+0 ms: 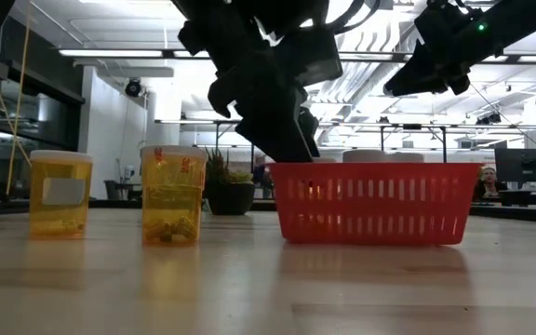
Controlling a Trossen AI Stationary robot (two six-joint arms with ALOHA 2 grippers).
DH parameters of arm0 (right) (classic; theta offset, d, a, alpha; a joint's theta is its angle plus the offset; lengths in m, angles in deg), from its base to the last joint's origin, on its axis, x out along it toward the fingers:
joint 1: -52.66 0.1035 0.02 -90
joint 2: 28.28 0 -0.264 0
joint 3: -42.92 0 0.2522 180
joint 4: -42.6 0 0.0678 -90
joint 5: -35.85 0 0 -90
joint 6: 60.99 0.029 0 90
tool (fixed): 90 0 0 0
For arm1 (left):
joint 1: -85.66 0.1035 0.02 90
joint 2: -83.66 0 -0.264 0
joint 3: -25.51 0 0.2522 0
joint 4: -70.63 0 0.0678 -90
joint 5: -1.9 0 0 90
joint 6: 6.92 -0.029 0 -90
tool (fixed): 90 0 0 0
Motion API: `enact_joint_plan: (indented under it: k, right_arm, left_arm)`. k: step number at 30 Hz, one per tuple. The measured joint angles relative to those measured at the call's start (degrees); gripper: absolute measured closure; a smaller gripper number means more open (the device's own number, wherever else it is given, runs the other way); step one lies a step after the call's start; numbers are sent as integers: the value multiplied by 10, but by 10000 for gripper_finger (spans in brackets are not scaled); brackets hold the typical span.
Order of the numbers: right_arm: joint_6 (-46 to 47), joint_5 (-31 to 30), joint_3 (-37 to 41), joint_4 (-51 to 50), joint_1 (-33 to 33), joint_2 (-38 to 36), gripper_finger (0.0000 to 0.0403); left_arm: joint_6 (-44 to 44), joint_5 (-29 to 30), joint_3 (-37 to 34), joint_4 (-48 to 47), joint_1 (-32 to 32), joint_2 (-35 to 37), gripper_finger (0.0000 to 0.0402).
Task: Pick and place pill bottles into a basket
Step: Put the orange pill bottle into the red bin
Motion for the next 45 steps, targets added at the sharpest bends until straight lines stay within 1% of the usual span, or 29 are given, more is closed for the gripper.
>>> enact_joint_plan:
  k: [4, 8, 10, 13, 17, 20, 26, 30, 34, 38, 41, 45]
  right_arm:
    - [0, 0, 0, 0, 0, 0, 265]
    - [0, 0, 0, 0, 0, 0, 265]
    - [0, 0, 0, -1, 0, 0, 265]
    - [3, 0, 0, -3, 0, 0, 265]
    - [9, 0, 0, -3, 0, 0, 265]
    - [9, 1, 0, -3, 0, 0, 265]
    - [9, 4, 0, -3, 0, 0, 265]
    - [9, 4, 0, -6, 0, 0, 265]
    - [10, 4, 0, -9, 0, 0, 265]
    - [10, 4, 0, -13, 0, 0, 265]
    - [9, 4, 0, -13, 0, 0, 265]
    - [9, 4, 0, -13, 0, 0, 265]
  left_arm:
    - [-30, 34, 37, -37, 0, 1, 76]
    - [-45, 65, 84, -97, 0, 1, 75]
    - [-34, 83, 116, -141, 0, 1, 80]
    - [8, 110, 166, -222, 0, 1, 91]
    - [45, 111, 205, -286, 0, 3, 109]
    - [76, 99, 223, -348, 0, 9, 122]
    - [154, 91, 225, -561, 0, 25, 141]
    - [184, 83, 225, -616, -11, 46, 152]
    - [201, 85, 225, -616, -28, 88, 159]
    - [236, 104, 225, -597, -30, 144, 160]
    - [272, 110, 209, -505, -30, 204, 161]
    - [308, 126, 129, -334, -31, 289, 163]
